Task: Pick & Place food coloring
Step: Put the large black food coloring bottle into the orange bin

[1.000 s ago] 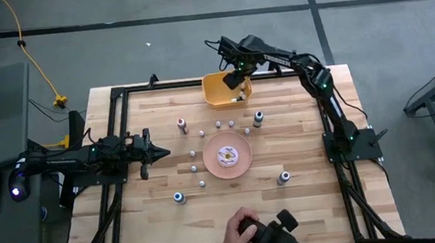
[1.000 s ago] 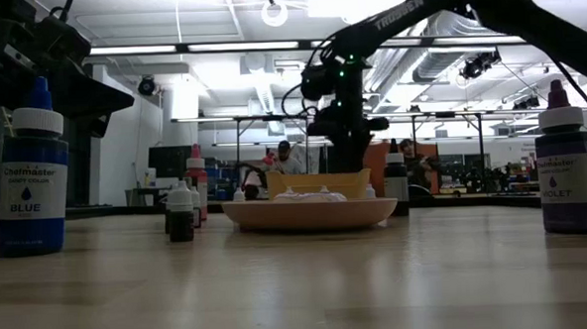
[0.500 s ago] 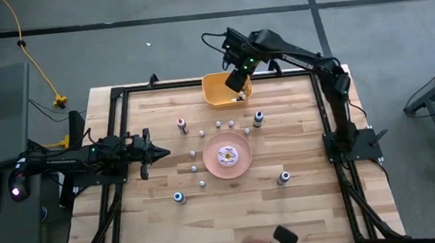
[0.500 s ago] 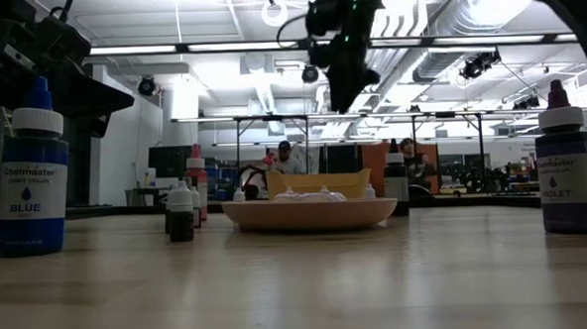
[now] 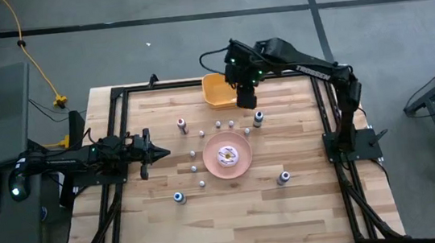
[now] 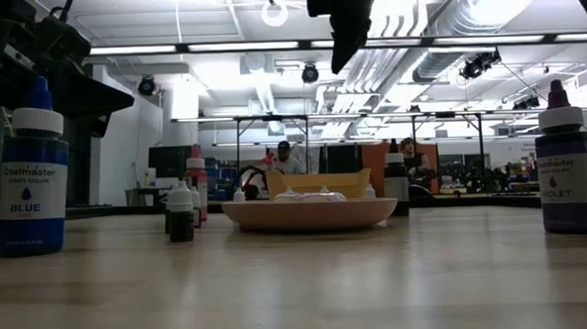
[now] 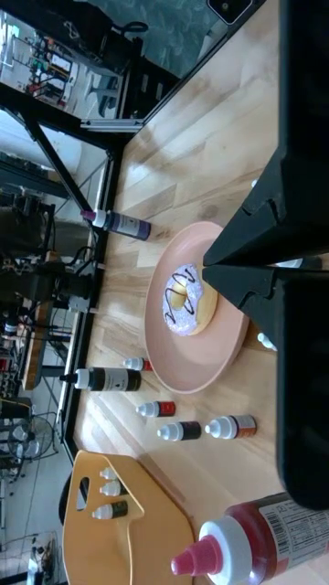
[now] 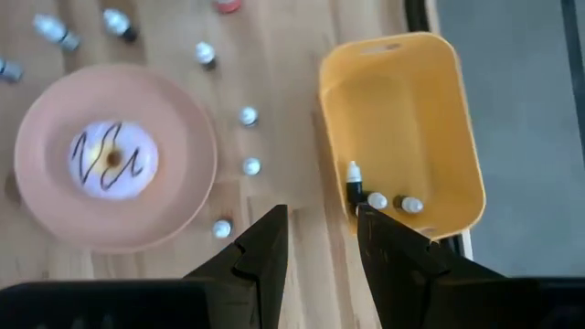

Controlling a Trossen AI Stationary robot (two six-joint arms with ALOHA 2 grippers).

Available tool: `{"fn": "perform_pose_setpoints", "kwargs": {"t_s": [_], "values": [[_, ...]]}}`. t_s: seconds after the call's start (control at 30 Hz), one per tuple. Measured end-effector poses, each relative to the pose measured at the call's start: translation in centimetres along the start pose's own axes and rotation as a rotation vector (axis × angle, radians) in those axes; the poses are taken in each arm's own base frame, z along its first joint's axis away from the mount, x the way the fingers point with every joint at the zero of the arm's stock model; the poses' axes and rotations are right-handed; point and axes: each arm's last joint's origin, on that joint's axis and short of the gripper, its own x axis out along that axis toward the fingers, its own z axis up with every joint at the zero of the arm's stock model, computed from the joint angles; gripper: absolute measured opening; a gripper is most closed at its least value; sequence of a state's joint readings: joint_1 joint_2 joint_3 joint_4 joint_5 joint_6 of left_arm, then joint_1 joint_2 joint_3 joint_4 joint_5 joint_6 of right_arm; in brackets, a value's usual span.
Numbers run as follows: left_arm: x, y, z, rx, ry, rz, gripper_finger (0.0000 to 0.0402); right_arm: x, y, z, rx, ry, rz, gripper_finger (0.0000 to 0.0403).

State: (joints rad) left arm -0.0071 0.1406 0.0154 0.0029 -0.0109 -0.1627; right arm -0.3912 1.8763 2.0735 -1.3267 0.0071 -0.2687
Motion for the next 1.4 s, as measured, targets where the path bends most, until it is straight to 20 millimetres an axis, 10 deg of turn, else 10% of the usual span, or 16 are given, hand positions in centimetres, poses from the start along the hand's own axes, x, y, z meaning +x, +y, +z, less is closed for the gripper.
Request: {"fn": "perform_pose_setpoints", "kwargs": {"t_s": [0.27, 0.73, 1.4], "values": [[0.0, 0.0, 0.0, 0.000, 0.000, 0.000, 0.0001, -0.1, 2.5, -0.5, 0.005, 0.109, 0.041, 0.0124], [0.0, 0.0, 0.0, 0.000, 0.000, 0.001, 0.0001, 0.6, 4.7, -2.8, 0.655, 0.320, -0.022, 0.0124], [0.0, 0.0, 0.0, 0.000, 0.000, 0.003, 0.0001, 6.2, 2.2, -8.4, 0.949, 0.262, -0.041, 0.0208]]}}
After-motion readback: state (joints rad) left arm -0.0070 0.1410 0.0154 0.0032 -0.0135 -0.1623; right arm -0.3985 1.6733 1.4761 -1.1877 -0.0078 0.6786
